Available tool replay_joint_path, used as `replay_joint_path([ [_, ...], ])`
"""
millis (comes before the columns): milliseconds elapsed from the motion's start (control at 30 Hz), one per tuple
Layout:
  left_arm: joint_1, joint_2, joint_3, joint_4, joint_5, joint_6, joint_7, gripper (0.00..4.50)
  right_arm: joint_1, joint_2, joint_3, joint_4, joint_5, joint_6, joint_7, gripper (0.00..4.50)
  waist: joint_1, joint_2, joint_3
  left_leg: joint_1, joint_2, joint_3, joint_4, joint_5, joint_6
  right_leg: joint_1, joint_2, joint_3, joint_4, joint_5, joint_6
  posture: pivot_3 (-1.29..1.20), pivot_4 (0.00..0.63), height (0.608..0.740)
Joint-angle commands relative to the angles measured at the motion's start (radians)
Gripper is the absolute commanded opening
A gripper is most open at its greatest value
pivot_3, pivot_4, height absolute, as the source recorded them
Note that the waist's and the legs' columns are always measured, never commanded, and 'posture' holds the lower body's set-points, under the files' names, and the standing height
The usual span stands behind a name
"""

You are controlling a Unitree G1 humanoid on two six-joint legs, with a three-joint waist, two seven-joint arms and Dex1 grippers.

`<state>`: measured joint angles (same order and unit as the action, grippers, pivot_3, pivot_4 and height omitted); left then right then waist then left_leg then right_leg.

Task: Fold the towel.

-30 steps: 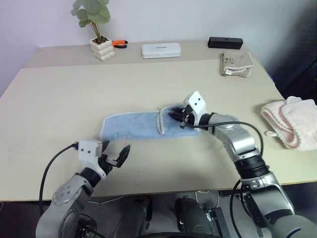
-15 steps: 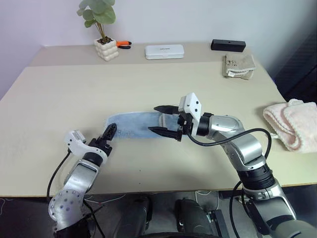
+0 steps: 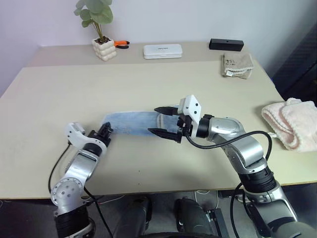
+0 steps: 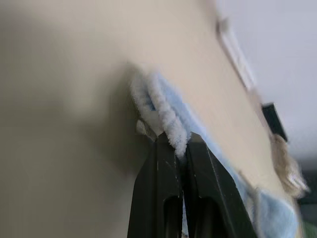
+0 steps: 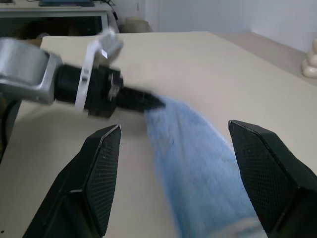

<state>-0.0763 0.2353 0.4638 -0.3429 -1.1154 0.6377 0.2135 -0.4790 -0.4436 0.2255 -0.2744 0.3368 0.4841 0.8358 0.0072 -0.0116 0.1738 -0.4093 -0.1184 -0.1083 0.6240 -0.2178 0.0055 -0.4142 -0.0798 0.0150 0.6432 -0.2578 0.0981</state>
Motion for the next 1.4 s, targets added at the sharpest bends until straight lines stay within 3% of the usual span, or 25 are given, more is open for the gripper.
replay_joint_path([
  [33, 0.03, 0.17, 0.096, -0.087, 0.082, -0.064, -0.152, 0.01, 0.036, -0.068, 0.013, 0.026, -0.089, -0.017, -0.019, 3.53, 0.002, 0.0, 0.0, 0.0, 0.0, 0.0, -0.001, 0.0, 0.0, -0.001, 0.0, 0.0, 0.0, 0.0, -0.001, 0.0, 0.15, 0.736],
  [200, 0.031, 0.359, -0.07, -0.203, 0.179, -0.039, -0.385, 0.01, 0.065, -0.058, 0.002, 0.07, -0.106, -0.06, -0.027, 3.53, 0.012, 0.001, 0.0, 0.0, 0.0, 0.0, -0.003, -0.002, -0.002, -0.001, -0.001, 0.0, -0.008, -0.001, -0.002, 0.0, 0.15, 0.736],
  [333, -0.012, 0.396, -0.232, -0.237, 0.242, -0.013, -0.471, 0.01, 0.062, -0.042, 0.004, 0.084, -0.124, -0.071, -0.032, 3.53, 0.004, 0.001, 0.0, 0.0, -0.001, 0.001, -0.003, -0.003, 0.0, 0.003, -0.001, 0.001, -0.013, 0.001, -0.003, 0.0, 0.15, 0.736],
  [467, -0.05, 0.427, -0.465, -0.175, 0.422, -0.008, -0.563, 0.01, 0.063, -0.024, 0.004, 0.068, -0.126, -0.065, -0.04, 3.53, 0.003, 0.002, 0.0, 0.0, 0.0, 0.001, -0.007, -0.002, -0.001, 0.002, 0.0, 0.002, -0.012, 0.002, 0.0, 0.0, 0.15, 0.736],
  [633, -0.071, 0.4, -0.502, -0.135, 0.464, -0.006, -0.618, 0.01, 0.072, -0.023, 0.001, 0.05, -0.129, -0.059, -0.046, 3.53, 0.003, 0.002, 0.0, 0.0, 0.001, 0.001, -0.011, 0.0, 0.0, 0.0, 0.001, 0.001, -0.012, 0.002, 0.0, 0.0, 0.15, 0.736],
  [733, -0.074, 0.38, -0.474, -0.129, 0.447, 0.012, -0.636, 0.89, 0.073, -0.025, -0.002, 0.049, -0.133, -0.061, -0.049, 3.53, 0.005, 0.002, 0.0, 0.0, 0.001, 0.001, -0.011, 0.0, 0.0, 0.0, 0.001, 0.001, -0.012, 0.002, 0.001, 0.0, 0.15, 0.736],
  [900, -0.033, 0.374, -0.35, -0.168, 0.35, 0.041, -0.669, 3.43, 0.048, -0.016, -0.014, 0.061, -0.129, -0.06, -0.055, 3.53, 0.001, 0.002, 0.0, 0.0, 0.001, 0.001, -0.01, 0.0, 0.0, 0.0, 0.001, 0.001, -0.012, 0.002, 0.001, 0.0, 0.15, 0.736],
  [967, -0.003, 0.365, -0.215, -0.185, 0.219, 0.055, -0.675, 3.47, 0.02, 0.0, -0.03, 0.065, -0.106, -0.044, -0.058, 2.99, -0.003, 0.002, 0.0, 0.0, 0.001, 0.001, -0.011, 0.0, 0.0, 0.0, 0.001, 0.001, -0.012, 0.003, 0.001, 0.0, 0.15, 0.736],
  [1067, 0.02, 0.366, -0.062, -0.179, 0.107, 0.058, -0.646, 2.55, -0.014, 0.018, -0.033, 0.067, -0.094, -0.04, -0.054, 1.74, -0.003, 0.002, 0.001, 0.0, 0.002, 0.001, -0.011, 0.001, 0.0, -0.001, 0.001, 0.001, -0.011, 0.003, 0.001, 0.0, 0.15, 0.736],
  [1167, 0.031, 0.384, 0.015, -0.172, 0.111, 0.045, -0.619, 0.99, -0.066, 0.07, -0.014, 0.079, -0.088, -0.033, -0.068, 0.14, 0.0, 0.002, 0.001, 0.0, 0.002, 0.001, -0.01, 0.001, 0.0, 0.0, 0.001, 0.001, -0.011, 0.003, 0.001, 0.0, 0.15, 0.736],
  [1233, 0.014, 0.387, 0.024, -0.144, 0.149, 0.041, -0.577, 0.03, -0.098, 0.108, 0.002, 0.102, -0.098, -0.033, -0.078, 0.0, 0.003, 0.002, 0.001, 0.0, 0.002, 0.001, -0.01, 0.001, 0.0, 0.0, 0.001, 0.001, -0.011, 0.003, 0.001, 0.0, 0.15, 0.736],
  [1400, -0.007, 0.415, -0.109, -0.081, 0.365, -0.019, -0.583, 0.03, -0.175, 0.206, 0.065, 0.223, -0.155, -0.053, -0.112, 0.0, 0.005, 0.001, 0.0, 0.0, 0.002, 0.001, -0.01, 0.001, -0.001, -0.001, 0.001, 0.001, -0.011, 0.003, 0.0, 0.0, 0.15, 0.736],
])
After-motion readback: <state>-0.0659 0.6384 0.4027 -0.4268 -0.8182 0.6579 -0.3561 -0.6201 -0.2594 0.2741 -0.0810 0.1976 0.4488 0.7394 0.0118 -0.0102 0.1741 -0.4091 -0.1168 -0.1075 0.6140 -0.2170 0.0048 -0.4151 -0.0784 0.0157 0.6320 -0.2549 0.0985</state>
